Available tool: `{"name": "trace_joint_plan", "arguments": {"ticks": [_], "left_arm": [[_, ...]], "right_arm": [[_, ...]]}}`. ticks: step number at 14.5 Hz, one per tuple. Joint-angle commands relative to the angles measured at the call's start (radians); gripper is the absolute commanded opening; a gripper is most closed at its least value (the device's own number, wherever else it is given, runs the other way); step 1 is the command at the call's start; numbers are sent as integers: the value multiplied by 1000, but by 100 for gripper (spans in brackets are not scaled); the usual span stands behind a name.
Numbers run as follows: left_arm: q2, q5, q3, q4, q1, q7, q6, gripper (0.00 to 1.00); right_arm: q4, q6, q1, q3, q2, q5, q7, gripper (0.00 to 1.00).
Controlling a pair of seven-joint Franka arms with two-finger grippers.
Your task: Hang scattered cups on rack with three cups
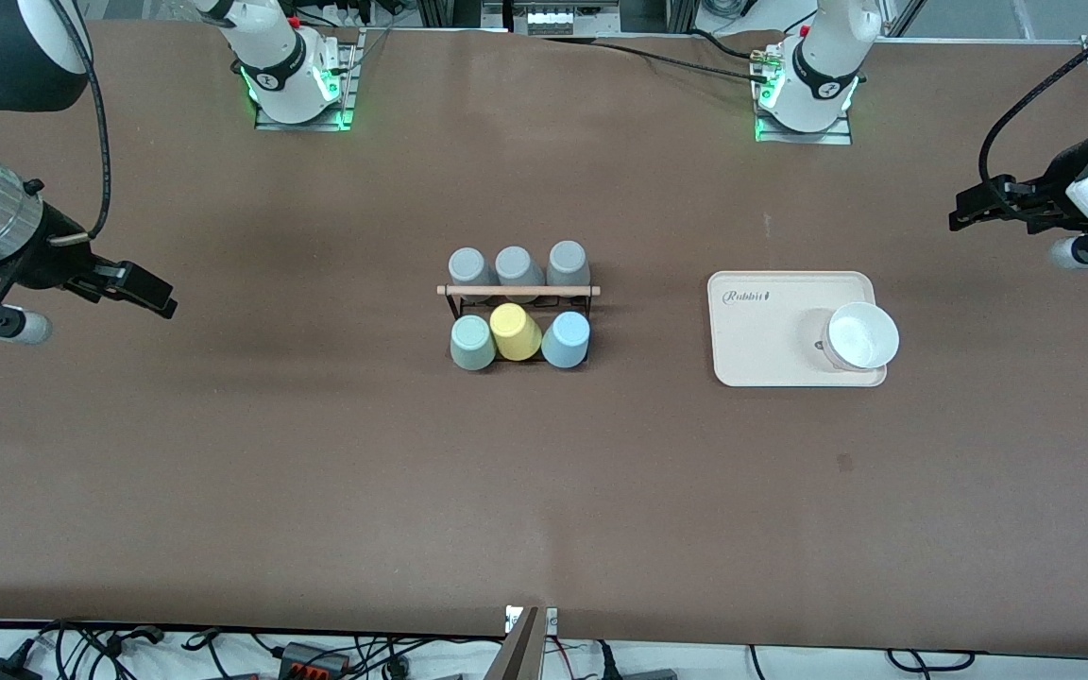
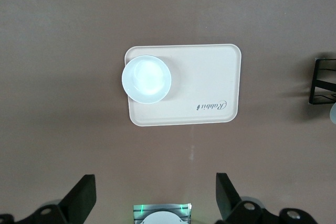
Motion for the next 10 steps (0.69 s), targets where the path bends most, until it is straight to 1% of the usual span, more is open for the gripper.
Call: {"name": "trace_joint_plan", "arguments": {"ticks": [1, 2, 3, 6, 10], "left_arm": [[9, -15, -4, 28, 8, -6, -20, 100], [8, -15, -4, 28, 8, -6, -20, 100], [8, -15, -4, 28, 8, -6, -21, 100], [8, -15, -4, 29, 8, -6, -20, 100], [8, -12, -4, 29, 8, -6, -20, 100]], "right_arm": [[-10, -19, -23, 22, -12, -3, -28, 100], [-18, -35, -23, 22, -14, -38, -68, 100], [-18, -49, -25, 22, -14, -58, -150, 100], [-21, -85, -32, 21, -18, -54, -168, 100], [-35, -95, -51, 15, -24, -52, -170, 100]]}}
